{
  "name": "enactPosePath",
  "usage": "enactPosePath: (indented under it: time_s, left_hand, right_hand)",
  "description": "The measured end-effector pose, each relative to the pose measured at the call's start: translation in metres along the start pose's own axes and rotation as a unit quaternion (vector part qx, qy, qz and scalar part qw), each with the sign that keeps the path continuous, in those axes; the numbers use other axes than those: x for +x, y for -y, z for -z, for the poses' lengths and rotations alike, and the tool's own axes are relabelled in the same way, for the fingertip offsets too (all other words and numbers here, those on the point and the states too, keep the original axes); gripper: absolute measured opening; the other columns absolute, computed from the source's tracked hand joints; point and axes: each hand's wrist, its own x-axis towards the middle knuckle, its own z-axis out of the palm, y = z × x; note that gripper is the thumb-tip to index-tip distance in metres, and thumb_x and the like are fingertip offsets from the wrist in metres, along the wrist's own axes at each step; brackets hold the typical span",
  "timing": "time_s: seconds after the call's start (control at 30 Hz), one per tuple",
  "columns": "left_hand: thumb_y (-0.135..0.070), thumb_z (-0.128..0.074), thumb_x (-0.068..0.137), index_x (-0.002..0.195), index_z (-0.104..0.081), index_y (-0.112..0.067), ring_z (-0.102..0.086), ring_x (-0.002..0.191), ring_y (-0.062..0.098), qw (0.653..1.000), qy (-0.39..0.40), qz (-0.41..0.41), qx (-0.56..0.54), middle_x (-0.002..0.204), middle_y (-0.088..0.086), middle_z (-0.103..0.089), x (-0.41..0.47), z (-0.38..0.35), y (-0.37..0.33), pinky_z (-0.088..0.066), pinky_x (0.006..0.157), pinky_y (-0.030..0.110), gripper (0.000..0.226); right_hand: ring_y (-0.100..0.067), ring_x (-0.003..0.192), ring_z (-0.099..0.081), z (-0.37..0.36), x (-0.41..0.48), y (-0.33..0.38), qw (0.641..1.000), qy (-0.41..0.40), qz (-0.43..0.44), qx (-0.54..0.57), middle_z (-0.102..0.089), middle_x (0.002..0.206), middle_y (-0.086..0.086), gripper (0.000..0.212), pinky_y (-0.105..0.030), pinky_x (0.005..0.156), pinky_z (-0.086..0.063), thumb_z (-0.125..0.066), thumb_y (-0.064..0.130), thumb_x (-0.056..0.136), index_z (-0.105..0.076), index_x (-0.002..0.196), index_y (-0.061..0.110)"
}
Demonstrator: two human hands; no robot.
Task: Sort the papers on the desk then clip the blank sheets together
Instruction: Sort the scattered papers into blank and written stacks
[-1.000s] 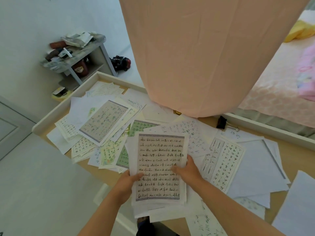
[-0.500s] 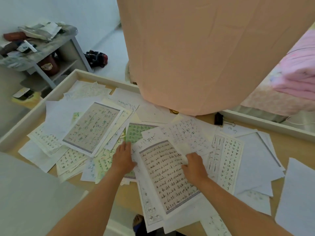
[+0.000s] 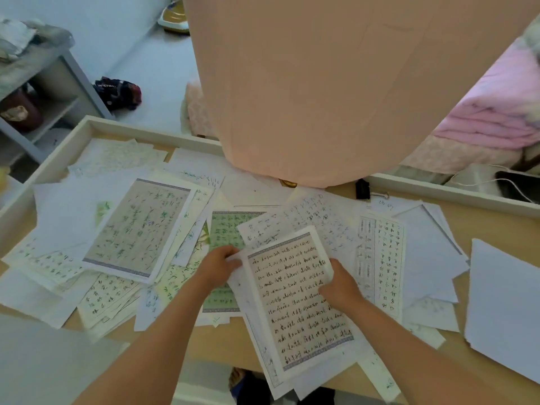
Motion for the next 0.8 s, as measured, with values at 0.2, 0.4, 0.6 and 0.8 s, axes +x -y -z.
enactPosePath:
  time_s: [0.2,0.4,0.6,0.8]
  left_hand:
    - [-0.007,-0.067,0.089,0.094,-0.075,-0.02,-0.07,0.089,0.017,0.984,0.077,-0.052,-0.154,0.093,-0.003,-0.075,-0.023,-0.01,-0.023,-0.058,0.079,0.031,0.017]
    - [-0.015,-0.059,0.094,0.136,-0.049,-0.024,-0.059,0.107,0.022,0.998,-0.01,-0.054,-0.027,0.13,0.008,-0.06,-0.011,-0.049,-0.03,-0.053,0.088,0.04,0.044]
    - [-0.05,-0.076,0.072,0.145,-0.026,-0.02,-0.029,0.133,0.03,0.944,-0.045,-0.019,0.327,0.145,0.007,-0.029,-0.013,-0.061,-0.02,-0.042,0.103,0.047,0.094]
    - [-0.037,-0.071,0.08,0.114,-0.048,-0.018,-0.061,0.095,0.019,0.944,-0.016,0.032,0.328,0.106,-0.002,-0.062,-0.006,-0.054,-0.02,-0.049,0.082,0.032,0.045]
  right_hand:
    - [-0.009,0.086,-0.07,0.022,-0.015,-0.01,0.992,0.021,-0.019,0.126,-0.074,0.097,0.007,0.033,-0.024,0.068,-0.055,-0.078,0.012,0.081,-0.066,0.109,0.025]
    - [-0.013,0.084,-0.069,0.052,-0.021,-0.035,0.993,-0.019,-0.043,0.106,-0.074,0.097,0.001,0.025,-0.031,0.073,-0.057,-0.075,0.005,0.083,-0.068,0.102,0.02]
    - [-0.016,0.084,-0.059,0.067,-0.022,-0.047,0.991,-0.1,-0.068,0.063,-0.061,0.101,0.006,0.018,-0.031,0.076,-0.052,-0.064,0.009,0.093,-0.057,0.109,0.012]
    - [-0.019,0.072,-0.067,0.051,-0.005,-0.051,0.994,-0.067,-0.055,0.061,-0.066,0.098,-0.006,0.027,-0.022,0.047,-0.05,-0.069,0.008,0.086,-0.065,0.112,0.014]
